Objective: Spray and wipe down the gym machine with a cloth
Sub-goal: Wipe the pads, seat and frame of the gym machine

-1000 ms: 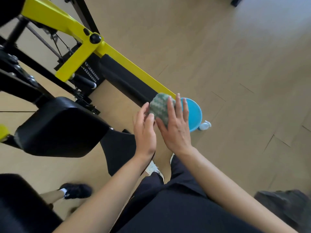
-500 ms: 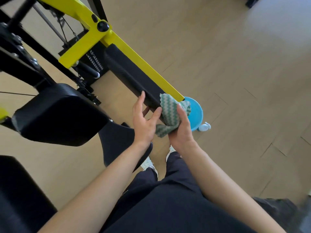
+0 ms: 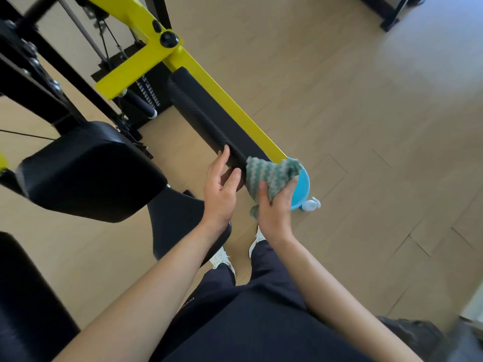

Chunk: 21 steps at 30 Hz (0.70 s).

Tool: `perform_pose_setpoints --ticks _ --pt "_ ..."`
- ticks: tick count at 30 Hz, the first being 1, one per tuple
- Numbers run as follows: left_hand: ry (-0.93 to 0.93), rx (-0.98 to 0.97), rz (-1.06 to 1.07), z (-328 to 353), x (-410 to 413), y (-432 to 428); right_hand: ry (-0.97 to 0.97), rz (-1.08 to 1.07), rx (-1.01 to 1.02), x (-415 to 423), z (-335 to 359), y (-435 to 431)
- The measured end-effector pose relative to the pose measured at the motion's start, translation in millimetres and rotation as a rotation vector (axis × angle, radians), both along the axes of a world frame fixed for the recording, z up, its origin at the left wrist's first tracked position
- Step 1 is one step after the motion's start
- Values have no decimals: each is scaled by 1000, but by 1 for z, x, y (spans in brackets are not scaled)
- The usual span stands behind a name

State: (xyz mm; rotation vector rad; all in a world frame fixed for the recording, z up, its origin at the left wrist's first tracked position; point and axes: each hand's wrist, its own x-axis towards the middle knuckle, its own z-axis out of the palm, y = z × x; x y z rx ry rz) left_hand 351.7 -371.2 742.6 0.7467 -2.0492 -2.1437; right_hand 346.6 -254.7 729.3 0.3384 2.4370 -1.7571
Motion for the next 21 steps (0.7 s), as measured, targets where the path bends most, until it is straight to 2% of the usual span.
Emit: perform_pose_setpoints --ticks 4,6,9,11,13,16,18,20,21 --pt "15 195 -3 5 1 -9 373 352 709 -13 -4 20" --pt "-8 197 11 4 2 -12 456 470 910 -28 5 20" --pt "-72 102 196 0 6 -11 422 618 1061 -58 19 1" --pt "-86 20 317 -1 11 -8 370 707 1093 -75 25 -18" --pt "-41 31 301 2 13 -3 393 788 1068 -85 32 -31" --pt "-1 163 186 11 9 6 445 889 833 -86 45 -28" --pt "-10 246 160 12 8 11 434 852 654 -79 50 -12" --pt "-24 313 135 12 11 16 502 827 581 -68 46 8" --pt "-31 329 111 13 12 18 555 846 606 -61 43 17"
